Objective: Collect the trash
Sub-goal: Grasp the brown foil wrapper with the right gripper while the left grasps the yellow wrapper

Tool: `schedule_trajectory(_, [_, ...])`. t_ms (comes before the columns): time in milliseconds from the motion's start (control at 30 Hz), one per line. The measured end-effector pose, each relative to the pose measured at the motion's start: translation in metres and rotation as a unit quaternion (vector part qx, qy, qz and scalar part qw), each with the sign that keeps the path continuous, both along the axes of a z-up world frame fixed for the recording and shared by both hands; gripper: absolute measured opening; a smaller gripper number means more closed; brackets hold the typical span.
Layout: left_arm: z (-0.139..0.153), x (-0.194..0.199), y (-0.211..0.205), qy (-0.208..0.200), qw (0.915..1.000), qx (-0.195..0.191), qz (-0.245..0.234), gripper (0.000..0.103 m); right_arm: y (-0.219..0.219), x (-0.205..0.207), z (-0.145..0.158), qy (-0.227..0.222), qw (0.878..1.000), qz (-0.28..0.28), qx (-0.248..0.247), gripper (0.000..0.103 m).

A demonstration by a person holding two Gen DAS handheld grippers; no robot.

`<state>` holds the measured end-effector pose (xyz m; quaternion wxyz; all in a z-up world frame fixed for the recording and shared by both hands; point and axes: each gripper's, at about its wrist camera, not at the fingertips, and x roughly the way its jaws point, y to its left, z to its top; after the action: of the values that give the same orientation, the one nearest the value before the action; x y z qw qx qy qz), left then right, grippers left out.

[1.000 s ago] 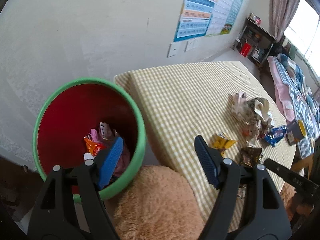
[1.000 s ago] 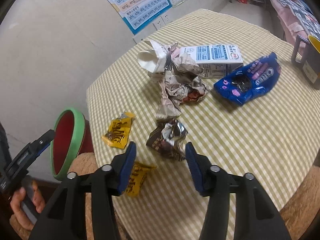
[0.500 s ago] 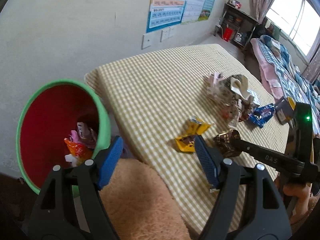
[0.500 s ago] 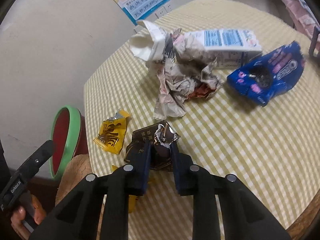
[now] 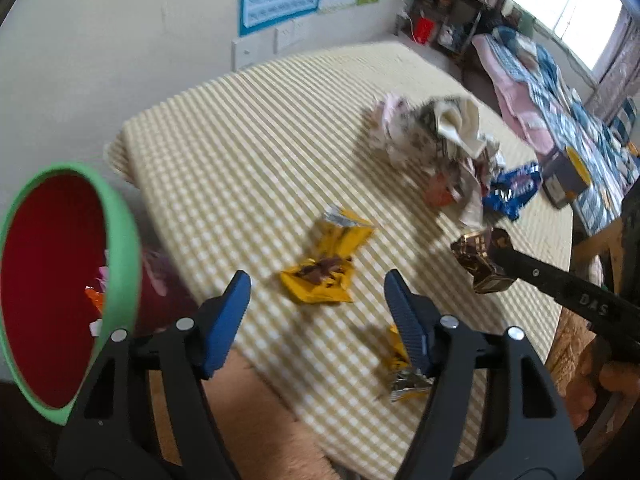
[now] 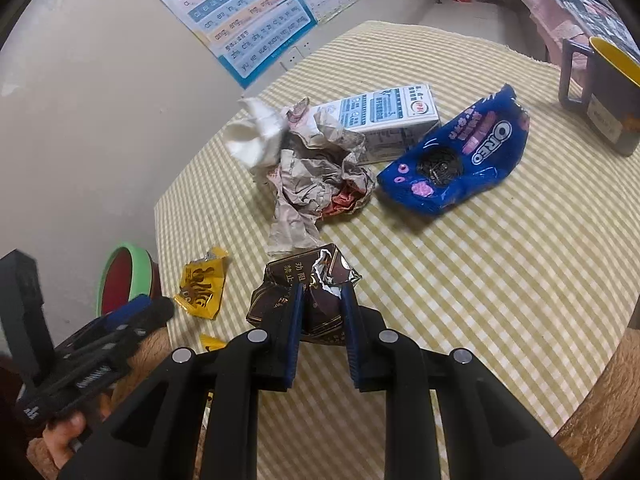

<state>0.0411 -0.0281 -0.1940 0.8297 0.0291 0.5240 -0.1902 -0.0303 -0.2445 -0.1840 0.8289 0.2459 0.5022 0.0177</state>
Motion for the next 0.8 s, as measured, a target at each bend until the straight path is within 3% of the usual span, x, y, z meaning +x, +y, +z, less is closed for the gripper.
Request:
schedule_trajectory(167, [-0.019,0.014,-0.011,0.028,0.9996,0.002,0.004,0.051,0.015,0.005,-0.002,-0.011,1.0,0.018,-0.006,0.019])
schedule_trajectory(267, [-0.026,0.019,-0.013,0.043,0.999,0.004,0.009,0.027,0.019,0.007,0.0,-0.017,1.0,0.024,-0.01,0.019])
schedule_trajectory(367, [-0.022,0.017,-0.013,0.037,0.9993,0.008,0.01,0.021,0.019,0.006,0.002,-0.022,0.999,0.023,-0.01,0.019])
schedule_trajectory(400, [-0.019,0.016,-0.013,0.031,0.9994,0.007,0.011,0.003,0.019,0.007,0.003,-0.023,0.999,0.023,-0.011,0.019])
schedule_trajectory(800, [0.049,-0.004,0.018,-0.062,0.9966,-0.017,0.051,0.0,0.032,-0.008,0.035,-0.06,0.997,0.034,-0.022,0.019])
